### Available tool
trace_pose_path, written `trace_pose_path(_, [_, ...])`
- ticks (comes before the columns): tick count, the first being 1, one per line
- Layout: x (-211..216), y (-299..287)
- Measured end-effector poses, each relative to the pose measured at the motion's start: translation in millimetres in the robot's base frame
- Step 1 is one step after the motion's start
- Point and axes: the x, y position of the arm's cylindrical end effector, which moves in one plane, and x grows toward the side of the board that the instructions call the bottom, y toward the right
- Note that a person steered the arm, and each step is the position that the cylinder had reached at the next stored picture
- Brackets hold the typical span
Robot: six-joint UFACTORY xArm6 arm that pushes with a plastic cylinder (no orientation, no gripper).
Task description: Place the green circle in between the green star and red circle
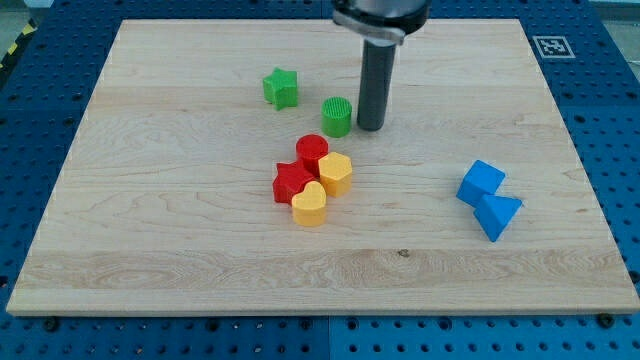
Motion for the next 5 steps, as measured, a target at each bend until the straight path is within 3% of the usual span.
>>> trace_pose_path(5, [0,-60])
